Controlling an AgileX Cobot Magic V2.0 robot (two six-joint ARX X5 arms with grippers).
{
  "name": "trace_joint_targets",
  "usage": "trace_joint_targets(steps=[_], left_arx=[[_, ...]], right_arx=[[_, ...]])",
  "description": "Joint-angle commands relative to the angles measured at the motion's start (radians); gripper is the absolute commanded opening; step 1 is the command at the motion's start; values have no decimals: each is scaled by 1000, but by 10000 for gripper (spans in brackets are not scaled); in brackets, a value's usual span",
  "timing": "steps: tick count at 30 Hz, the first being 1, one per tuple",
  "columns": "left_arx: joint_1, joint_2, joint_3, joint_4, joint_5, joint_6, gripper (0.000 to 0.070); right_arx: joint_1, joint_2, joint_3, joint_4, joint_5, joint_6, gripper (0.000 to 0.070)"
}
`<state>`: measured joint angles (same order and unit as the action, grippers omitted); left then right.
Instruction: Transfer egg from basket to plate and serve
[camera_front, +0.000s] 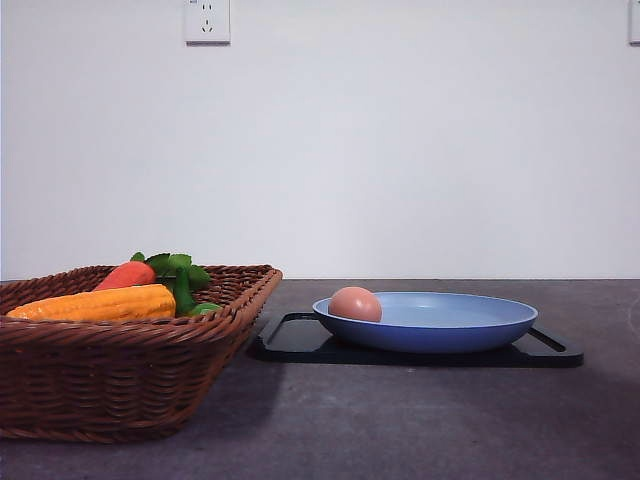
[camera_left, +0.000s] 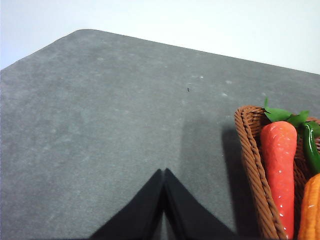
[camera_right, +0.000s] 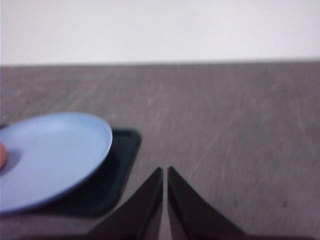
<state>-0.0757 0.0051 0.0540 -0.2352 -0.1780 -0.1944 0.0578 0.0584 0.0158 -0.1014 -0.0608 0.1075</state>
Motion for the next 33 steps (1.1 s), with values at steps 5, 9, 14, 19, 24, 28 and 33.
trace_joint_targets(steps=[5, 9, 14, 19, 24, 28, 33], left_arx=[[1, 0, -17, -5, 2, -1, 0], [1, 0, -17, -5, 3, -1, 0], [1, 0, -17, -5, 3, -1, 0], [1, 0, -17, -5, 3, -1, 0], [1, 0, -17, -5, 2, -1, 0], [1, 0, -17, -5, 2, -1, 0], [1, 0, -17, -5, 2, -1, 0]], right_arx=[[-1, -2, -6, -61, 16, 39, 0], [-1, -2, -5, -47, 16, 39, 0], [-1, -2, -5, -47, 16, 39, 0], [-1, -2, -5, -47, 16, 39, 0], [-1, -2, -5, -47, 16, 39, 0], [-1, -2, -5, -47, 16, 39, 0], [-1, -2, -5, -47, 16, 39, 0]])
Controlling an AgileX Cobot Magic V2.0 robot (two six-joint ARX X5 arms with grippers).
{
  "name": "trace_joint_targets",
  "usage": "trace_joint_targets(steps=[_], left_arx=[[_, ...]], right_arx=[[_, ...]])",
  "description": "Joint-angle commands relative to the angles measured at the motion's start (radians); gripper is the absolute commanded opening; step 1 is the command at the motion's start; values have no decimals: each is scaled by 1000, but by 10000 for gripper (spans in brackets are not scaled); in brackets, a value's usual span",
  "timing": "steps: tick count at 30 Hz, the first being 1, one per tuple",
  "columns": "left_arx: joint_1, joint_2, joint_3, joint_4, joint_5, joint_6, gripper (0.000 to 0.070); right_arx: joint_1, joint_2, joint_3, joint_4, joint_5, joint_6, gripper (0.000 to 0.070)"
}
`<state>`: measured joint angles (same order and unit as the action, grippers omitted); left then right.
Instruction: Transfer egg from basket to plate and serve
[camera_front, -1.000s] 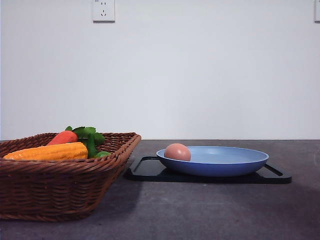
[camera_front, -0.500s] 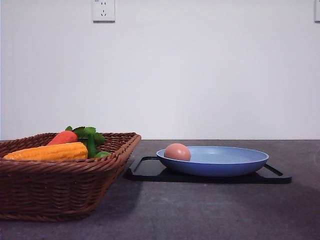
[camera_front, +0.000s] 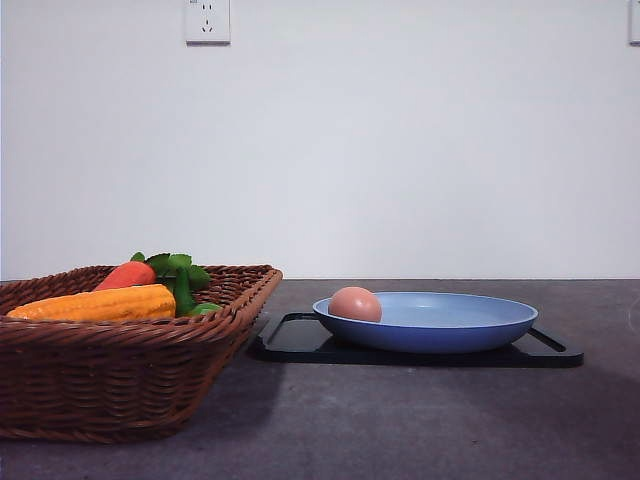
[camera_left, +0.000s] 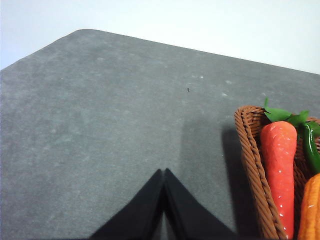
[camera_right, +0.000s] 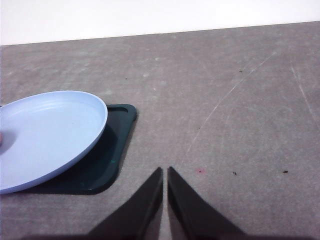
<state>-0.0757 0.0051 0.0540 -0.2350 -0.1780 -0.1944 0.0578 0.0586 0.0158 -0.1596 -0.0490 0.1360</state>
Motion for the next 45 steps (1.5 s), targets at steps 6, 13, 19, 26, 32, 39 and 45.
trace_joint_targets(steps=[6, 13, 19, 26, 32, 39, 45], left_arx=[[1, 0, -17, -5, 3, -1, 0], [1, 0, -17, -5, 2, -1, 0], [1, 0, -17, -5, 2, -1, 0], [1, 0, -17, -5, 2, -1, 0], [1, 0, -17, -5, 3, -1, 0], [1, 0, -17, -5, 2, -1, 0], [1, 0, -17, -5, 3, -1, 0]], right_arx=[[-1, -3, -5, 11, 4, 10, 0], [-1, -3, -5, 11, 4, 10, 0], [-1, -3, -5, 11, 4, 10, 0], [-1, -3, -5, 11, 4, 10, 0], [-1, -3, -5, 11, 4, 10, 0], [-1, -3, -5, 11, 4, 10, 0], [-1, -3, -5, 11, 4, 10, 0]])
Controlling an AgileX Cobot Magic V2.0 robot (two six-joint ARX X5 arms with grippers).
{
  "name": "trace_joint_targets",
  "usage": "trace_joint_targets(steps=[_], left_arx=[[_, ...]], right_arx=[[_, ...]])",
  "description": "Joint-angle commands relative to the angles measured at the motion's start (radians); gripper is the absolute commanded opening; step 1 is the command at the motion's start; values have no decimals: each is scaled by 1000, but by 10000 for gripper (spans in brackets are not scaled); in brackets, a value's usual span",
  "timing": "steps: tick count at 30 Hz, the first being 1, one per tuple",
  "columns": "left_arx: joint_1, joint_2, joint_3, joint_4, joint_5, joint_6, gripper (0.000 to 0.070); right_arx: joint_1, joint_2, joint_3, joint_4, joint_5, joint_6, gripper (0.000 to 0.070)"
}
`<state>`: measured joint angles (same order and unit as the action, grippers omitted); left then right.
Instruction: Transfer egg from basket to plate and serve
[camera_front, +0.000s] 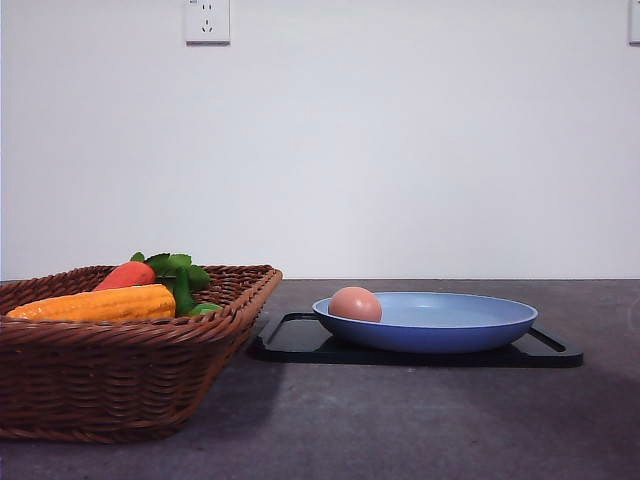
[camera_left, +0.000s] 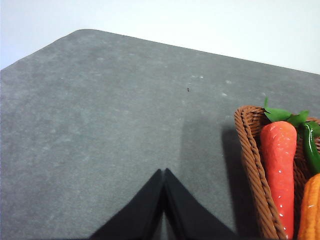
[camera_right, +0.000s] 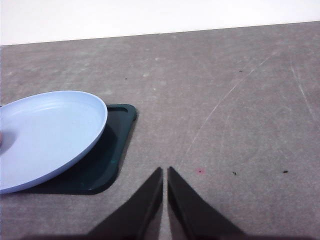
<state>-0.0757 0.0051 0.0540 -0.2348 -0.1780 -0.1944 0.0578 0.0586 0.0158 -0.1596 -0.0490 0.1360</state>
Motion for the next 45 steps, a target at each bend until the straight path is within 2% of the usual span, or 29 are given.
trace_joint_targets(steps=[1, 45], left_arx=[[1, 0, -17, -5, 2, -1, 0], [1, 0, -17, -5, 3, -1, 0]], right_arx=[[-1, -3, -5, 11, 4, 10, 0], [-1, -3, -5, 11, 4, 10, 0]])
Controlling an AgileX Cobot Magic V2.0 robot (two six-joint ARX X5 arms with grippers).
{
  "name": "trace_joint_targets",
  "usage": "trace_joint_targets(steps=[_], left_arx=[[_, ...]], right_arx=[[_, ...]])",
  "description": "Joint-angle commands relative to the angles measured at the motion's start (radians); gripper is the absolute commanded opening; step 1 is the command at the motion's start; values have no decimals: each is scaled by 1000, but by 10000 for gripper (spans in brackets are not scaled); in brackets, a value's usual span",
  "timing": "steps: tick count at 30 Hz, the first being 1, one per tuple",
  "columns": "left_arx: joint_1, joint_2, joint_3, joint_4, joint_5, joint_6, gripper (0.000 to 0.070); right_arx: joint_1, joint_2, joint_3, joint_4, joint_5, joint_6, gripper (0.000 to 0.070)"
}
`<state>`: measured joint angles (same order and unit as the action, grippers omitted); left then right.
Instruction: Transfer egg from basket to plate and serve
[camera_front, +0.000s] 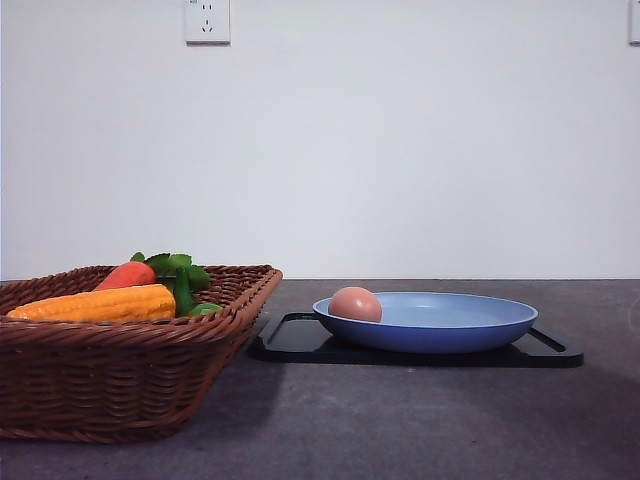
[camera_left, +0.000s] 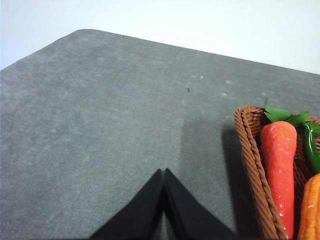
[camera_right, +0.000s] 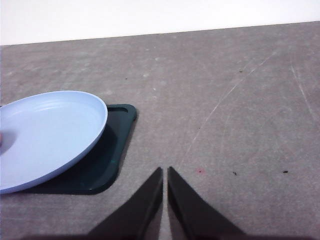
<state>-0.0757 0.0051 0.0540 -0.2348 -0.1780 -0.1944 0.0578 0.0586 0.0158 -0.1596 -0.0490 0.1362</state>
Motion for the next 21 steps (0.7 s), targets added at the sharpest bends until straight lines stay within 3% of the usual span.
trace_joint_targets(steps=[1, 21], left_arx=[[1, 0, -17, -5, 3, -1, 0], [1, 0, -17, -5, 3, -1, 0]], right_arx=[[-1, -3, -5, 11, 4, 10, 0], [-1, -3, -5, 11, 4, 10, 0]])
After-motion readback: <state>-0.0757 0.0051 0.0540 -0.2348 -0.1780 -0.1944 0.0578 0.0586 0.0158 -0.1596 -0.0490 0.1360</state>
